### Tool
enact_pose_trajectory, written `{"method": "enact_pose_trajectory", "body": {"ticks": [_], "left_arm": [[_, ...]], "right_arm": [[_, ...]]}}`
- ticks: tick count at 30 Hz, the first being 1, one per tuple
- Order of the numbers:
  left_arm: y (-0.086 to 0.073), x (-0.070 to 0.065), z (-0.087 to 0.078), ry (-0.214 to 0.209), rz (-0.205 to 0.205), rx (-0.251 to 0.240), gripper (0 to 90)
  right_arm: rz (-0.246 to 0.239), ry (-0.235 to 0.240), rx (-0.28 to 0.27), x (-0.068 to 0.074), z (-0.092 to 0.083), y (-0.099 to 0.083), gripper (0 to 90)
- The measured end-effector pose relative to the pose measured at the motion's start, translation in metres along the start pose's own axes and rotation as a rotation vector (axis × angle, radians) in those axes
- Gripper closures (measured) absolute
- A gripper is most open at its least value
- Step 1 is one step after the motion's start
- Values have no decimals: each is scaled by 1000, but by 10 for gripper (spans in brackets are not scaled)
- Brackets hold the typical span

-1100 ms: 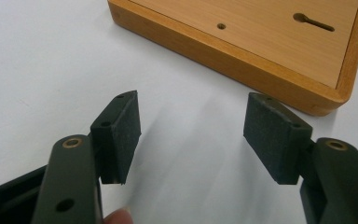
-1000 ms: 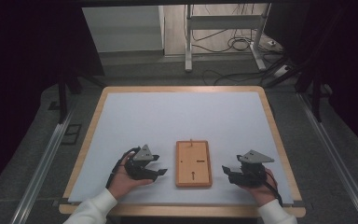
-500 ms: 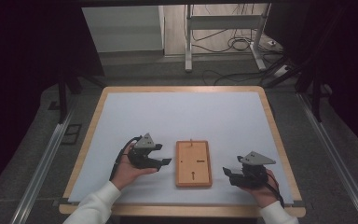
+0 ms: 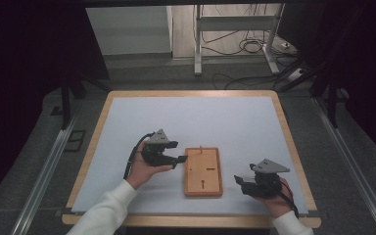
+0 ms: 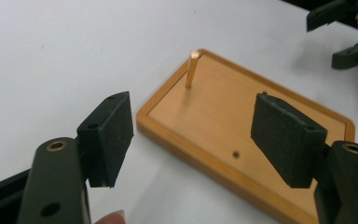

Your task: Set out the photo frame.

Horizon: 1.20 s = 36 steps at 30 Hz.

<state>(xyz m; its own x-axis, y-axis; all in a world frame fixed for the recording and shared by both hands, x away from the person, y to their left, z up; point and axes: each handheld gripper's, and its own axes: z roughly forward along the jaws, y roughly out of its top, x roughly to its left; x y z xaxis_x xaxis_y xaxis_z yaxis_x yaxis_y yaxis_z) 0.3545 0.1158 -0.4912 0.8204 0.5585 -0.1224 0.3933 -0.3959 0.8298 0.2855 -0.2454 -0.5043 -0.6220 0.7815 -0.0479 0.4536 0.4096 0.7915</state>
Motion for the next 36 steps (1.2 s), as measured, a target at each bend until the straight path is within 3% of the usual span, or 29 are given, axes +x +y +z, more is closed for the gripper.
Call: {"method": "enact_pose_trajectory", "body": {"ticks": [22,25,36], "left_arm": [[22,-4,59,-28,27,69,298],[23,-5,65,-19,63,86,324],[21,0,78,-37,68,92,491]], "right_arm": [[1,-6,5,1,2,-1,272],[1,-6,6,1,2,-1,272],[-8,-12,2,1,2,-2,271]]}}
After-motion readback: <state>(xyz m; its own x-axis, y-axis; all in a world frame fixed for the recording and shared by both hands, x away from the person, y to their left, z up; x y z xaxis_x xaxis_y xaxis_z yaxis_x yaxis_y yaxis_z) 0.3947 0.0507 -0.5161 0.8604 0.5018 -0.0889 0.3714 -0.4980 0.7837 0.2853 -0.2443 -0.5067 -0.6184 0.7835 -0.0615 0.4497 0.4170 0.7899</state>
